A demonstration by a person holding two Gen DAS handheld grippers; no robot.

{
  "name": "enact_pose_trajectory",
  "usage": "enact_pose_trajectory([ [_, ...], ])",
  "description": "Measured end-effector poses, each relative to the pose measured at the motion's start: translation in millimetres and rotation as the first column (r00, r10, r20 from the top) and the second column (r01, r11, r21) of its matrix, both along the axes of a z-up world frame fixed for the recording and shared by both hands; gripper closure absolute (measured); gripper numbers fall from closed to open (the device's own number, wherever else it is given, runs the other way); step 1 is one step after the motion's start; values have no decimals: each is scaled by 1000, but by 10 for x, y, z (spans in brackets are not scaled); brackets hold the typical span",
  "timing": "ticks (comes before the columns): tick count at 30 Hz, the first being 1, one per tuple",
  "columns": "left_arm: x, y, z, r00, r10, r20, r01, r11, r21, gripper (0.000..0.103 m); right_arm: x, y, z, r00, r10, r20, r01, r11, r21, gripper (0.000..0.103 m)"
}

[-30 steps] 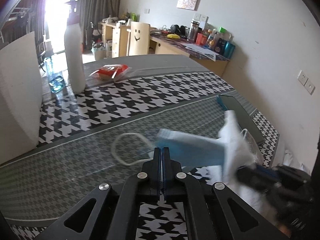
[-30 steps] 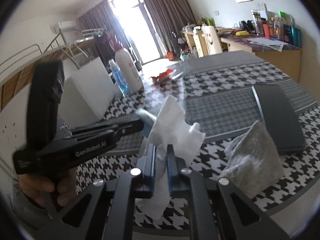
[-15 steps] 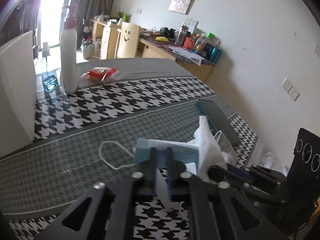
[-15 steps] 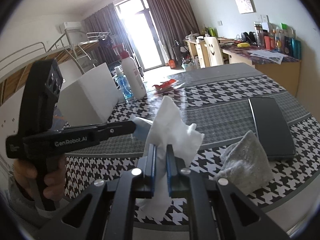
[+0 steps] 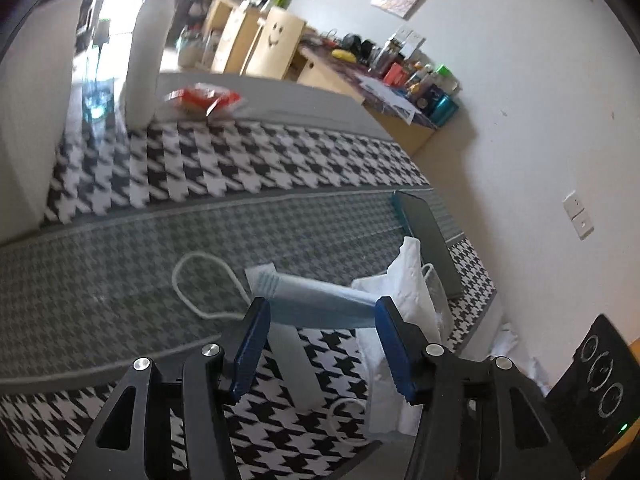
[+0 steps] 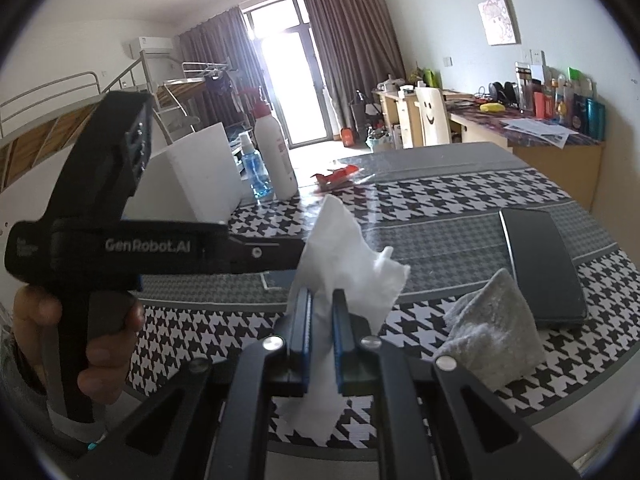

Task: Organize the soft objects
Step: 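Lift the blue mask with the left gripper while the right gripper holds the tissue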

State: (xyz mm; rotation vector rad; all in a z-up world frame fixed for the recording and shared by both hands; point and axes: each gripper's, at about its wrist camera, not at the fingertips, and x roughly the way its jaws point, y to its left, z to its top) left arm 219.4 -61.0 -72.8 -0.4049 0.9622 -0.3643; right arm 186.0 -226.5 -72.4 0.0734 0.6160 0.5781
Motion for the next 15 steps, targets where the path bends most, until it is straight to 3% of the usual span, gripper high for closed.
enact_pose_trajectory([
  [3, 19, 24, -44, 999, -2, -39, 1, 1000, -21, 47, -8, -3, -22, 1000, 0, -1, 0, 1000, 0, 91],
  [8, 174, 41, -227, 990, 82, -111, -75, 995, 68, 49, -38, 9, -28, 1000, 13, 3, -13, 1000, -1, 91],
  [10, 216, 21, -309, 986, 67, -150, -58, 996, 65, 67, -67, 17, -23, 1000, 25, 7, -25, 1000, 3, 91],
  [12, 244, -7, -354, 985, 54, -166, -44, 997, 66, 73, -79, 17, -27, 1000, 25, 8, -25, 1000, 1, 91],
  [15, 261, 23, -368, 985, 80, -152, -69, 995, 76, 90, -82, 14, -51, 1000, 25, 3, -25, 1000, 0, 91],
])
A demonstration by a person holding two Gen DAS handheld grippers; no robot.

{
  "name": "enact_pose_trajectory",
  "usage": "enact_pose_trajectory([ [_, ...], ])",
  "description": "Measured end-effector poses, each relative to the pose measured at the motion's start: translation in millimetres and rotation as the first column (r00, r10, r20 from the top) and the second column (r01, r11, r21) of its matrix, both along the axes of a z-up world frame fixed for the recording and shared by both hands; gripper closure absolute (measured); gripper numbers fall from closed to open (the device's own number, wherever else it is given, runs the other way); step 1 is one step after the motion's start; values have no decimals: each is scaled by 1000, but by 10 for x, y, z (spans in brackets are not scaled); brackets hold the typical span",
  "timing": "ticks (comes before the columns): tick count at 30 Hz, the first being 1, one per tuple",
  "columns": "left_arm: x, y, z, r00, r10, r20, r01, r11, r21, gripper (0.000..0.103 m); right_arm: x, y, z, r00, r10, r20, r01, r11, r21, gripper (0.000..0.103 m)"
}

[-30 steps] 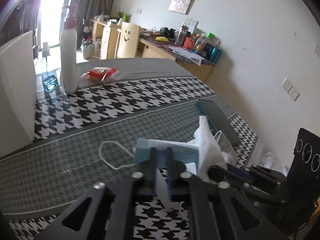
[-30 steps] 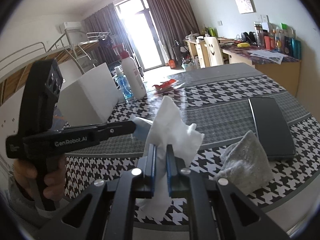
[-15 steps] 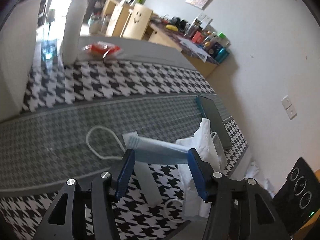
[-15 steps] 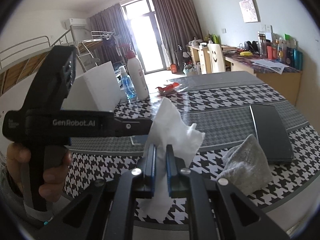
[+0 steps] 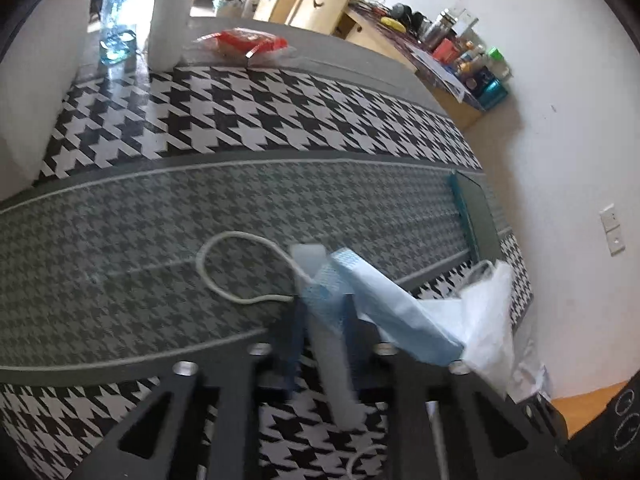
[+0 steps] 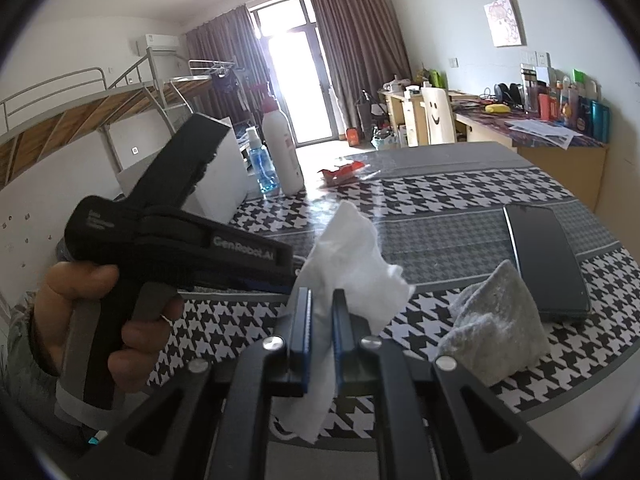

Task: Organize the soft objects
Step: 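Lift the blue mask with the left gripper while the right gripper holds the tissue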

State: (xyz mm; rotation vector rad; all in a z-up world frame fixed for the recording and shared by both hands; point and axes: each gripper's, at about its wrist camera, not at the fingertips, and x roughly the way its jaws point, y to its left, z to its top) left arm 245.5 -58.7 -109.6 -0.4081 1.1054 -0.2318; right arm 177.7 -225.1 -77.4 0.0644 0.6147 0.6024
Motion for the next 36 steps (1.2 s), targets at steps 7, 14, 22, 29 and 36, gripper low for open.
enact_pose_trajectory([
  [7, -67, 179, 75, 998, 17, 58, -16, 1000, -16, 100, -9, -11, 19, 1000, 1, 4, -1, 1000, 4, 91],
  [14, -159, 380, 232, 994, 44, 97, -40, 998, -40, 101, 22, -166, 100, 999, -52, 13, 52, 998, 21, 91],
  [22, -386, 681, 504, 980, 83, 183, -81, 997, -18, 101, 40, -118, 80, 998, -58, 3, 58, 998, 8, 91],
  [29, -643, 937, 690, 964, 122, 234, -126, 992, 1, 101, 32, -43, 114, 999, -45, 7, 45, 999, 0, 91],
  [36, -783, 1114, 638, 957, 185, 225, -208, 974, 87, 100, 10, 52, 159, 1000, -26, 15, 26, 1000, -4, 91],
])
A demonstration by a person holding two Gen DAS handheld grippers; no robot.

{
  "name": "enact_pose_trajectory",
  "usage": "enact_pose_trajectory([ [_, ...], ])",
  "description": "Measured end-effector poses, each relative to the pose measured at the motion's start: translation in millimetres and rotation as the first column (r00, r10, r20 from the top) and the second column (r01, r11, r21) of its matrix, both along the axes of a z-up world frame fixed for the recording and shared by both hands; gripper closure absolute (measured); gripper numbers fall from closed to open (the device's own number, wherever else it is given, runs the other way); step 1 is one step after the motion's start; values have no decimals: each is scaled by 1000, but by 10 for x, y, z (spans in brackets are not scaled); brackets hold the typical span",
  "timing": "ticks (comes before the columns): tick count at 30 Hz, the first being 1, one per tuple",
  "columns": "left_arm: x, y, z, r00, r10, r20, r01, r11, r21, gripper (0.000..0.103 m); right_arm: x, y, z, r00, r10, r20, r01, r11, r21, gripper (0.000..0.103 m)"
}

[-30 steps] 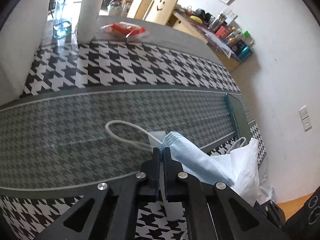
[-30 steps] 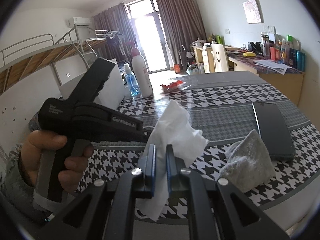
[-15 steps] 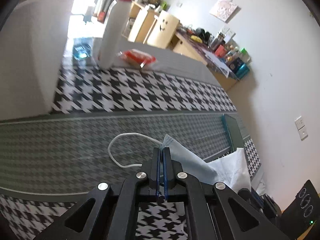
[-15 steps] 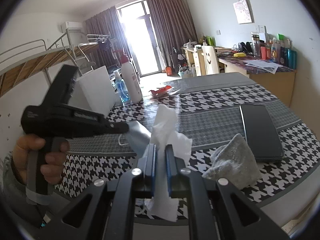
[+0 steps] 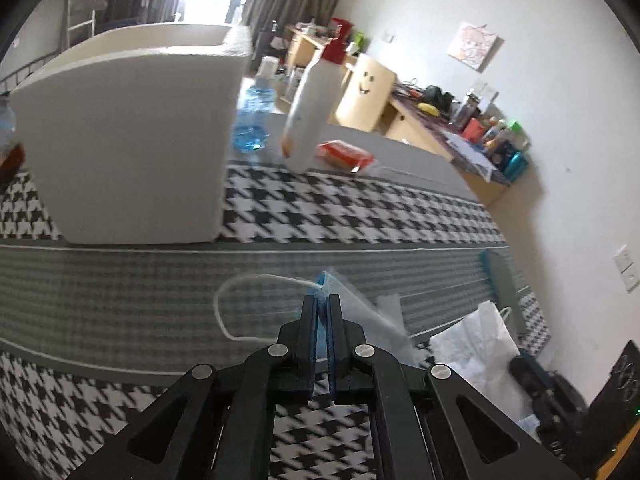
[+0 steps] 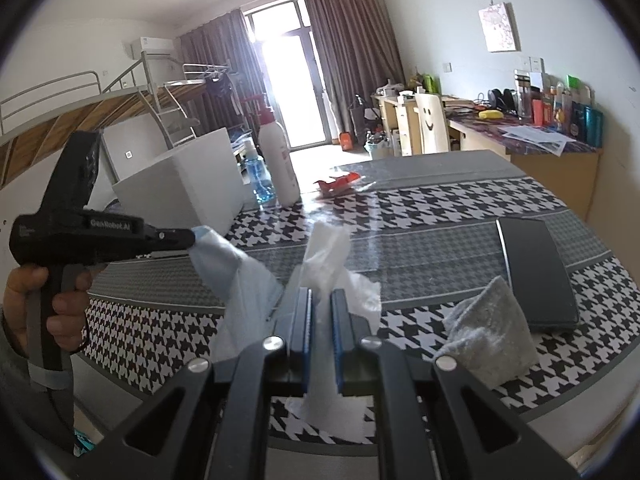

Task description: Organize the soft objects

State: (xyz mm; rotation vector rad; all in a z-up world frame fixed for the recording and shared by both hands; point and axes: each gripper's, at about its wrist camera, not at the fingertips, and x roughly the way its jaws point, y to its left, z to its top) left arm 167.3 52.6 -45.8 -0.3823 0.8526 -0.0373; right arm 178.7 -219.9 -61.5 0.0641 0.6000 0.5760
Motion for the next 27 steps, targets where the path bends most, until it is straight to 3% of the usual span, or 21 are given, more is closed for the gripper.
enact_pose_trajectory([
  [2, -15, 6, -31, 1000, -1, -4, 1, 1000, 17, 95, -11, 33, 10, 1000, 6, 3, -6, 1000, -2, 91],
  [6, -78, 25, -81, 1000, 12, -4, -11, 999, 52, 46, -13, 80, 15, 1000, 17, 3, -17, 1000, -11, 91],
  [17, 34, -365, -242, 995, -95, -39, 98, 989, 110, 42, 21, 134, -56, 1000, 14, -23, -15, 998, -58, 89],
  [19, 69, -459, -289, 992, -116, -51, 122, 984, 132, 42, 36, 146, -95, 999, 4, -34, -7, 997, -81, 72],
  [20, 74, -491, -307, 991, -120, -53, 127, 981, 145, 42, 38, 143, -114, 999, 3, -37, -6, 997, -82, 55],
  [21, 75, -531, -322, 991, -123, -54, 130, 978, 163, 42, 37, 138, -127, 999, 4, -40, -7, 997, -78, 46],
  [27, 126, -698, -389, 987, -152, -53, 160, 959, 232, 42, 48, 115, -204, 998, 0, -58, -5, 996, -87, 46],
])
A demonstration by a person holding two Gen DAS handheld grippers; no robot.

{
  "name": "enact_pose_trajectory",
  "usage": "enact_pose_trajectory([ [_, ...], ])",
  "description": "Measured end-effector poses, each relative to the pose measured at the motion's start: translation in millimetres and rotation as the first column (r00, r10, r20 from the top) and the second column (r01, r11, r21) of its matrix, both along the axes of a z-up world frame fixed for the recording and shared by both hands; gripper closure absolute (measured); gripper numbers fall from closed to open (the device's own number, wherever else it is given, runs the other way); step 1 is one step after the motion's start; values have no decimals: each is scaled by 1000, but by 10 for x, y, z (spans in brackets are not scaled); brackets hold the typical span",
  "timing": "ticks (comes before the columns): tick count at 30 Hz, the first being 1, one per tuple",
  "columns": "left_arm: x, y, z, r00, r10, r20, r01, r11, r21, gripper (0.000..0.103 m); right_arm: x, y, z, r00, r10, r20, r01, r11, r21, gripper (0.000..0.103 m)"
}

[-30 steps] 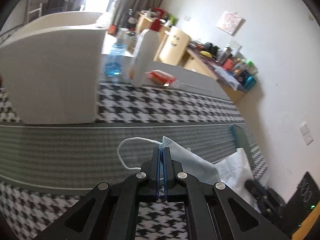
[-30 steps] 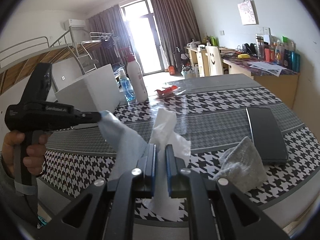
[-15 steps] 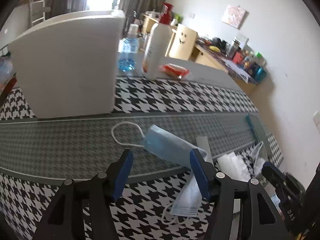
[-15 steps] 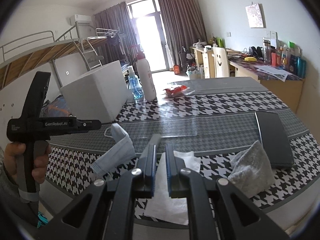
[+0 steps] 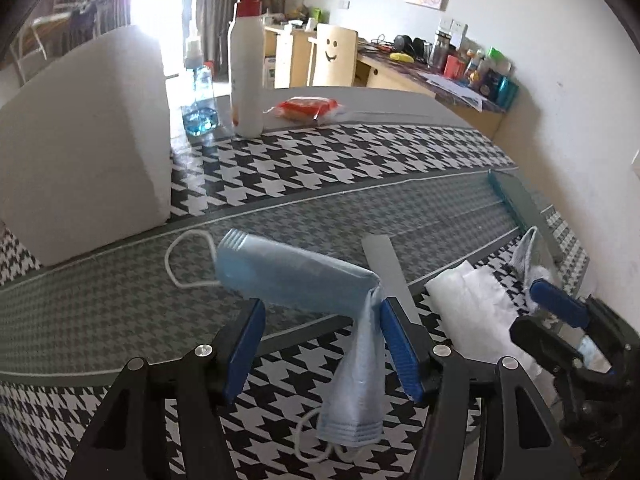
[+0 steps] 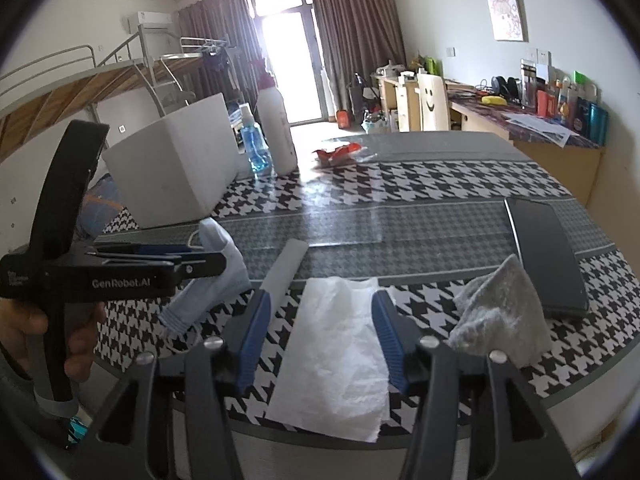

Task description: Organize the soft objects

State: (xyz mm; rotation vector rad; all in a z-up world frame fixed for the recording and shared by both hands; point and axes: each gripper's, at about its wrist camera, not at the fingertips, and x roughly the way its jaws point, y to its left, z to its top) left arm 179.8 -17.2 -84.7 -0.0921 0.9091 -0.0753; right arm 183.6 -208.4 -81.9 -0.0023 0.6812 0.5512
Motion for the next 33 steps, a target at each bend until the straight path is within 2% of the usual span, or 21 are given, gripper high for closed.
enact_pose_trajectory([
  [3, 32, -61, -30, 1000, -18, -1, 18, 1000, 17, 58, 2, -33, -15, 1000, -7, -5, 7, 1000, 3, 45],
  [5, 34, -91, -54, 999, -36, -7, 36, 999, 18, 62, 5, -41, -25, 1000, -11, -8, 11, 1000, 0, 45],
  [6, 46, -116, -75, 999, -45, -10, 45, 999, 21, 67, 3, -43, -33, 1000, -11, -10, 11, 1000, -2, 45],
  [9, 77, -143, -141, 998, -60, -33, 60, 998, 17, 91, 3, -40, -58, 1000, -12, -17, 12, 1000, -7, 45],
  [12, 72, -125, -171, 998, -56, -33, 56, 998, 11, 98, -8, -25, -73, 1000, -7, -20, 7, 1000, -13, 45],
  [20, -175, 43, 109, 993, -47, 109, 51, 998, -32, 98, -25, 93, -181, 1000, -11, -25, 9, 996, -92, 40],
  [25, -339, 148, 190, 984, -36, 177, 38, 999, -7, 98, -4, 166, -265, 999, -40, -37, 34, 985, -167, 40],
  [29, -398, 205, 187, 980, -14, 198, 13, 1000, 6, 98, -2, 198, -310, 998, -42, -49, 32, 981, -192, 40],
  [31, -425, 244, 182, 979, -11, 206, 11, 1000, 0, 98, -6, 213, -326, 998, -51, -46, 40, 976, -215, 46],
  [33, -436, 267, 179, 978, -8, 210, 8, 1000, 3, 98, -18, 221, -323, 997, -60, -40, 50, 972, -229, 59],
])
